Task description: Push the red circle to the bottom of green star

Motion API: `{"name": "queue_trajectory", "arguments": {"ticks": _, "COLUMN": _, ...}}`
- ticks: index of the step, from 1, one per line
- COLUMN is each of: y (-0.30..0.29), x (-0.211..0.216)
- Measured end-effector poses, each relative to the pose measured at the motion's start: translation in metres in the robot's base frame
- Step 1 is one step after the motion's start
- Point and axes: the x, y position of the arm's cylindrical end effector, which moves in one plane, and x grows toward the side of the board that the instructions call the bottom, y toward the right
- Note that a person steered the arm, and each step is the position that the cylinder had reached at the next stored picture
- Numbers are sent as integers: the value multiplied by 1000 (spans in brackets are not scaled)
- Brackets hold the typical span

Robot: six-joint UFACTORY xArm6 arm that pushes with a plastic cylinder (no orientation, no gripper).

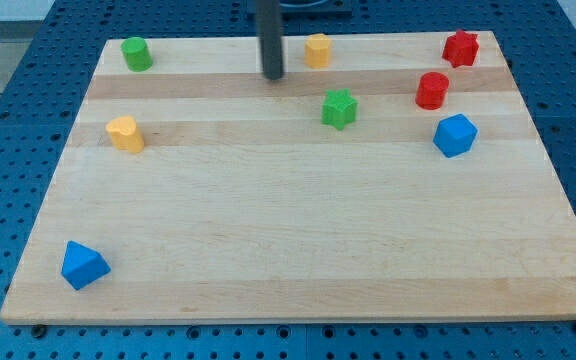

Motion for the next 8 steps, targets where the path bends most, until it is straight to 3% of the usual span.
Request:
{"name": "queue_trajectory", "arguments": {"ticks": 4, "y": 246, "x": 1}}
{"name": "queue_trajectory", "arguments": {"ticks": 6, "y": 237, "x": 16}}
{"name": "queue_trajectory", "arguments": {"ticks": 8, "y": 185, "x": 49}}
